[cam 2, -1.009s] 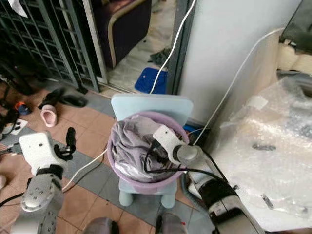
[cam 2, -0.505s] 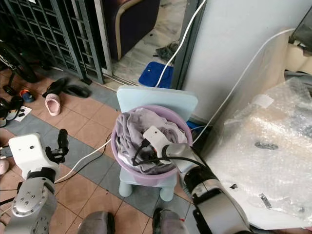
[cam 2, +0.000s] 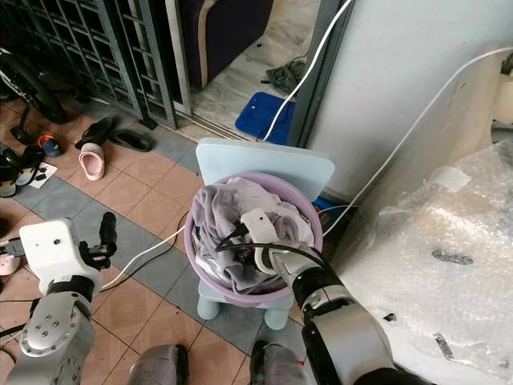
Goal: Clothes washing
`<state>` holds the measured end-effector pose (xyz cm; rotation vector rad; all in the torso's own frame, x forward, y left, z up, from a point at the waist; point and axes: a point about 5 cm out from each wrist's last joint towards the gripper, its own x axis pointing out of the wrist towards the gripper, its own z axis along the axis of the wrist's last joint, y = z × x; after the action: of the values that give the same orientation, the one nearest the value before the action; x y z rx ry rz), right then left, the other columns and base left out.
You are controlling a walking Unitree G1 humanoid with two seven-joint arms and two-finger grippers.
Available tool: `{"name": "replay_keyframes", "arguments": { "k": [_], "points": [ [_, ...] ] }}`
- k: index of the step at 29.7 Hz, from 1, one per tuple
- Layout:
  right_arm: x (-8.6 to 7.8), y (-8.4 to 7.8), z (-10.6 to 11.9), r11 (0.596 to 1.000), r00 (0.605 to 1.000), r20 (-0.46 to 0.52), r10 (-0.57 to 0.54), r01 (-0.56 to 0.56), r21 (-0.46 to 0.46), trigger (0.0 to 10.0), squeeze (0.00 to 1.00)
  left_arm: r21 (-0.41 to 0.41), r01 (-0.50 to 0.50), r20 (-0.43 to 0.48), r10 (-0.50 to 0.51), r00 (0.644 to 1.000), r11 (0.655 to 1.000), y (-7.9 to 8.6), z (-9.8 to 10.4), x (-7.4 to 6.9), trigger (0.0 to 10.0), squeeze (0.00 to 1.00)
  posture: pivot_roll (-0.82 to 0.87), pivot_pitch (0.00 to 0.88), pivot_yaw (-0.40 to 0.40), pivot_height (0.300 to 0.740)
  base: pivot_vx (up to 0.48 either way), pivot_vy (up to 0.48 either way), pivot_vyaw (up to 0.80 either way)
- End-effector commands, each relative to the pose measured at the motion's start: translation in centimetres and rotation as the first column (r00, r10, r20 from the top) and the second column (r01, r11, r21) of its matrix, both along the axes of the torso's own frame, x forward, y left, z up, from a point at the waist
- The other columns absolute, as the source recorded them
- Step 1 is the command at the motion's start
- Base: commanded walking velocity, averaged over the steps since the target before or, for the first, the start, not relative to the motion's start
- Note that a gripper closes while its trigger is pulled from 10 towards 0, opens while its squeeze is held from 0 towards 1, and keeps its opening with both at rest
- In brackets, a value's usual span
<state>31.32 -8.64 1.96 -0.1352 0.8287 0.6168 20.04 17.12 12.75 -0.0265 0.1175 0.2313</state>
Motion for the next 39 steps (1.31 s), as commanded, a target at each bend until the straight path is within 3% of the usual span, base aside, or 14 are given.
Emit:
{"name": "replay_keyframes", "arguments": {
  "k": [1,13,15,19,22,23,27,31,32,33,38,39],
  "points": [
    [-0.1,-0.3,-0.3,1.000,1.000,-0.018,-0.024,0.024,-0.002,0.0,0.00,0.003,-0.002,-0.008,0.002,1.000,1.000,-0.2,0.0,-0.3,10.0,0.00,0.18,0.166,-0.054,0.740,0.000,0.000,0.00],
    [-0.1,-0.2,-0.2,1.000,1.000,-0.004,-0.002,0.002,0.006,0.0,0.00,-0.005,0.023,-0.032,-0.023,0.999,1.000,-0.4,-0.2,-0.3,10.0,0.00,0.18,0.172,-0.058,0.740,0.000,0.000,0.00],
    [0.1,-0.1,0.0,1.000,1.000,0.026,-0.001,0.001,0.011,0.0,0.00,-0.057,0.043,-0.064,-0.046,0.997,0.997,-0.7,-0.5,-0.5,10.0,0.00,0.17,0.173,-0.059,0.740,0.000,0.000,0.00],
    [0.5,-0.1,0.4,1.000,0.997,0.077,0.001,-0.004,0.028,0.0,0.00,-0.042,0.042,-0.069,-0.045,0.997,0.998,-0.7,-0.6,-0.5,10.0,0.00,0.16,0.176,-0.061,0.740,0.000,0.000,0.00],
    [1.1,0.1,1.3,0.999,0.986,0.168,0.002,-0.010,0.050,0.0,0.00,-0.027,0.038,-0.064,-0.040,0.997,0.999,-0.7,-0.7,-0.4,10.0,0.00,0.16,0.165,-0.060,0.740,0.000,0.000,0.00],
    [1.6,0.3,2.1,0.996,0.973,0.230,-0.023,0.003,0.085,0.0,0.00,-0.011,0.031,-0.055,-0.032,0.998,0.999,-0.7,-0.7,-0.3,10.0,0.00,0.15,0.157,-0.060,0.740,0.000,0.000,0.00],
    [2.1,0.8,3.7,0.986,0.946,0.316,-0.069,0.017,0.164,0.0,0.00,-0.001,0.021,-0.049,-0.021,0.999,1.000,-0.6,-0.7,-0.1,10.0,0.00,0.14,0.138,-0.056,0.740,0.000,0.000,0.00],
    [2.5,0.5,7.7,0.950,0.853,0.479,-0.208,0.059,0.307,0.0,0.00,0.003,0.017,-0.043,-0.017,0.999,1.000,-0.7,-0.7,0.4,10.0,0.00,0.13,0.118,-0.046,0.740,0.000,0.000,0.00],
    [2.2,-0.3,9.4,0.930,0.792,0.540,-0.285,0.093,0.355,0.0,0.00,0.004,0.018,-0.041,-0.018,0.999,1.000,-0.7,-0.7,0.5,10.0,0.00,0.11,0.108,-0.038,0.740,0.000,0.000,0.00],
    [2.2,-0.3,9.4,0.930,0.792,0.540,-0.285,0.093,0.355,0.0,0.00,0.004,0.018,-0.041,-0.018,0.999,1.000,-0.7,-0.7,0.5,10.0,0.00,0.11,0.108,-0.038,0.740,0.000,0.000,0.00],
    [-0.1,-2.3,12.9,0.888,0.625,0.654,-0.427,0.153,0.434,0.0,0.00,0.003,0.033,-0.037,-0.033,0.999,0.999,-0.8,-1.0,1.0,10.0,0.00,0.07,0.079,-0.005,0.740,0.000,0.000,0.00],
    [-0.1,-2.3,12.9,0.888,0.625,0.654,-0.427,0.153,0.434,0.0,0.00,0.003,0.033,-0.037,-0.033,0.999,0.999,-0.8,-1.0,1.0,10.0,0.00,0.07,0.079,-0.005,0.740,0.000,0.000,0.00]
  ]
}}
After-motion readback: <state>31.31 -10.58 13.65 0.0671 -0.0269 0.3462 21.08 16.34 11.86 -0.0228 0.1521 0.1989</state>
